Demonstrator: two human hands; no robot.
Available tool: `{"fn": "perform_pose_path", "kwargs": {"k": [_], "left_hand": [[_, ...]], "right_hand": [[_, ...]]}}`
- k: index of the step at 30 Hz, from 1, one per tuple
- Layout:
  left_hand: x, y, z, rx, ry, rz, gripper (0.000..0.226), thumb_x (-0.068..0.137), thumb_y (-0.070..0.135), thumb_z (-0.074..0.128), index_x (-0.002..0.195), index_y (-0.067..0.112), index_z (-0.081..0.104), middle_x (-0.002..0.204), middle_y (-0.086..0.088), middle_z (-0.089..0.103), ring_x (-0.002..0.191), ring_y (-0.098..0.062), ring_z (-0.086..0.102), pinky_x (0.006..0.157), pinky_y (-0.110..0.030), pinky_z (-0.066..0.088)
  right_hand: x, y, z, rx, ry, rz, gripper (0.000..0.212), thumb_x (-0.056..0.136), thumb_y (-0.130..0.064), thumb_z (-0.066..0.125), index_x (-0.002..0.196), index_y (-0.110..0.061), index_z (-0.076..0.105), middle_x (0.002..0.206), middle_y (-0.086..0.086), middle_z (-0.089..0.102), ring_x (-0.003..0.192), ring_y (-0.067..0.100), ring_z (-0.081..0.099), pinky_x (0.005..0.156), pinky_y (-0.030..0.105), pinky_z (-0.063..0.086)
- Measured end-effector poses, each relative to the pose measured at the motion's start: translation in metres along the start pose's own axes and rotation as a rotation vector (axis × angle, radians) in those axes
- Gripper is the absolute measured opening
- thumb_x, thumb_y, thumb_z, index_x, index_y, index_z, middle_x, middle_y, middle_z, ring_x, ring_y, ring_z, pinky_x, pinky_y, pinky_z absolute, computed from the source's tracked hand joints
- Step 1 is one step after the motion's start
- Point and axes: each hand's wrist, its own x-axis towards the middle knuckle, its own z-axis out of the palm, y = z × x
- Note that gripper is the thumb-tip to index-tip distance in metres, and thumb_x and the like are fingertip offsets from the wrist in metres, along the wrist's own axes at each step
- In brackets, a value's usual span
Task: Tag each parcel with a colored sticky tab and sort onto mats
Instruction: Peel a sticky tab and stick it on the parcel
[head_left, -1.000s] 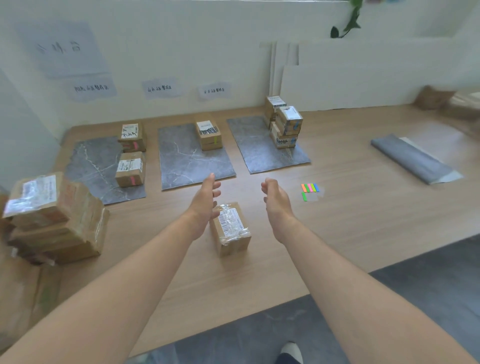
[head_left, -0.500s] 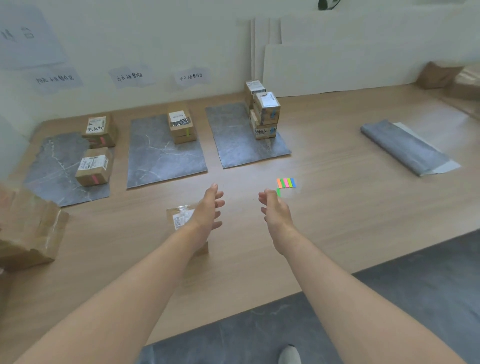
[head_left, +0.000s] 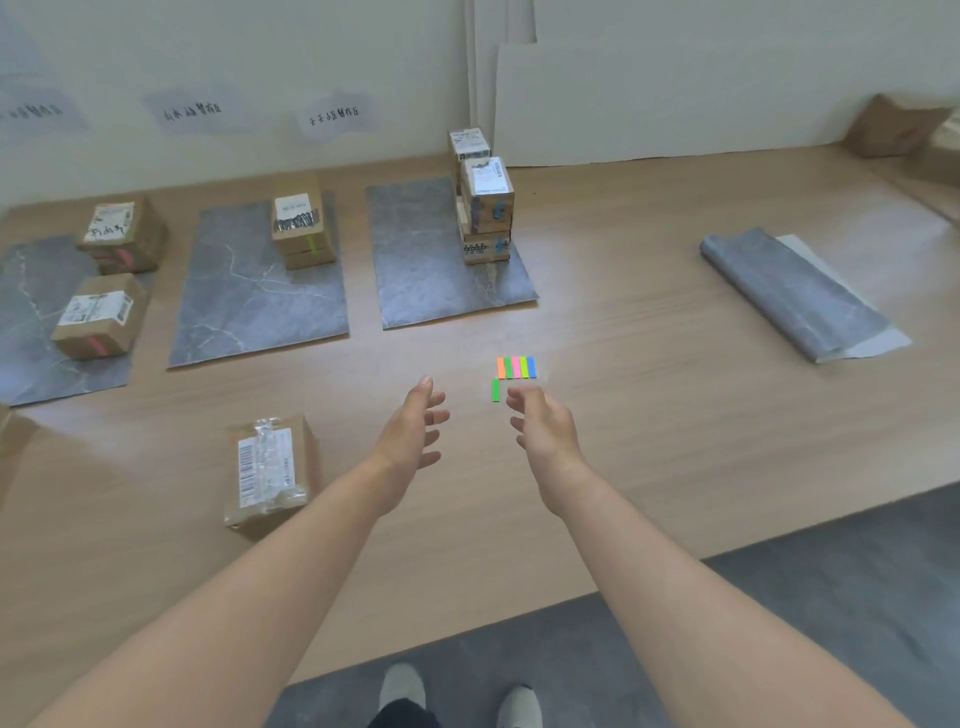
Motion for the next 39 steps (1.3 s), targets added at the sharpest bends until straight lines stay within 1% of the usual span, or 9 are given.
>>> {"fn": "perform_pose_path", "kwargs": {"k": [4, 7, 10, 15, 20, 30, 34, 36, 39], "left_hand": [[0.023, 0.003, 0.001, 0.006, -0.011, -0.019, 0.057, 0.102, 0.060, 0.030, 0.138, 0.023, 0.054, 0.136, -0.002, 0.057, 0.131, -0.028, 0.048, 0.109, -0.047, 0.042], [0.043, 0.004, 0.000, 0.009, -0.032, -0.032, 0.056, 0.102, 0.059, 0.030, 0.137, 0.024, 0.055, 0.135, -0.002, 0.058, 0.129, -0.027, 0.048, 0.108, -0.046, 0.042], [0.063, 0.004, -0.002, 0.012, -0.058, -0.056, 0.055, 0.102, 0.058, 0.030, 0.138, 0.024, 0.055, 0.135, -0.001, 0.058, 0.129, -0.026, 0.049, 0.108, -0.045, 0.043], [0.099, 0.007, -0.003, -0.015, -0.098, -0.090, 0.054, 0.103, 0.056, 0.032, 0.137, 0.022, 0.056, 0.132, -0.004, 0.060, 0.127, -0.027, 0.051, 0.108, -0.044, 0.043], [0.125, 0.007, 0.007, -0.012, -0.139, -0.119, 0.054, 0.103, 0.056, 0.030, 0.137, 0.022, 0.056, 0.132, -0.003, 0.060, 0.126, -0.027, 0.052, 0.110, -0.045, 0.042], [0.169, 0.004, 0.048, -0.001, -0.152, -0.157, 0.049, 0.105, 0.051, 0.031, 0.132, 0.022, 0.059, 0.130, -0.006, 0.063, 0.123, -0.026, 0.055, 0.110, -0.045, 0.043], [0.182, 0.007, 0.063, 0.000, -0.167, -0.130, 0.040, 0.106, 0.046, 0.030, 0.125, 0.026, 0.059, 0.131, -0.008, 0.061, 0.123, -0.025, 0.056, 0.110, -0.043, 0.043], [0.188, 0.010, 0.073, -0.005, -0.156, -0.090, 0.037, 0.107, 0.041, 0.032, 0.126, 0.024, 0.058, 0.131, -0.008, 0.062, 0.123, -0.023, 0.056, 0.110, -0.041, 0.043], [0.199, 0.007, 0.083, 0.068, -0.130, 0.063, 0.027, 0.105, 0.037, 0.039, 0.112, 0.032, 0.065, 0.119, 0.005, 0.067, 0.119, -0.018, 0.059, 0.104, -0.034, 0.044]], "right_hand": [[0.021, 0.004, 0.000, -0.039, 0.022, 0.022, 0.021, 0.099, -0.034, 0.049, 0.092, -0.025, 0.066, 0.124, 0.012, 0.066, 0.118, 0.030, 0.061, 0.094, 0.038, 0.049], [0.038, 0.010, 0.007, -0.062, 0.040, 0.031, 0.021, 0.100, -0.033, 0.049, 0.093, -0.024, 0.067, 0.118, 0.006, 0.070, 0.114, 0.027, 0.064, 0.098, 0.039, 0.050], [0.052, 0.014, 0.015, -0.093, 0.062, 0.048, 0.021, 0.101, -0.031, 0.048, 0.092, -0.024, 0.066, 0.118, 0.012, 0.069, 0.112, 0.030, 0.064, 0.100, 0.044, 0.050], [0.078, 0.015, 0.032, -0.012, 0.103, 0.074, 0.020, 0.104, -0.029, 0.046, 0.097, -0.027, 0.064, 0.116, -0.003, 0.069, 0.109, 0.019, 0.066, 0.100, 0.040, 0.051], [0.099, 0.021, 0.043, 0.072, 0.138, 0.106, 0.019, 0.104, -0.028, 0.046, 0.101, -0.026, 0.065, 0.117, -0.003, 0.070, 0.109, 0.019, 0.067, 0.099, 0.040, 0.052], [0.161, 0.031, 0.013, 0.086, 0.226, 0.113, 0.019, 0.103, -0.024, 0.047, 0.098, -0.027, 0.065, 0.111, -0.005, 0.071, 0.105, 0.018, 0.068, 0.101, 0.041, 0.053], [0.189, 0.035, 0.005, 0.095, 0.245, 0.124, 0.018, 0.103, -0.021, 0.048, 0.102, -0.023, 0.066, 0.106, -0.005, 0.071, 0.102, 0.021, 0.070, 0.096, 0.040, 0.054], [0.203, 0.037, -0.002, 0.055, 0.263, 0.096, 0.018, 0.101, -0.019, 0.052, 0.104, -0.023, 0.069, 0.104, -0.004, 0.072, 0.100, 0.021, 0.071, 0.092, 0.035, 0.056], [0.228, 0.045, -0.019, -0.245, 0.246, -0.038, 0.020, 0.096, -0.014, 0.061, 0.108, -0.021, 0.075, 0.105, -0.006, 0.074, 0.090, 0.011, 0.070, 0.077, 0.008, 0.048]]}}
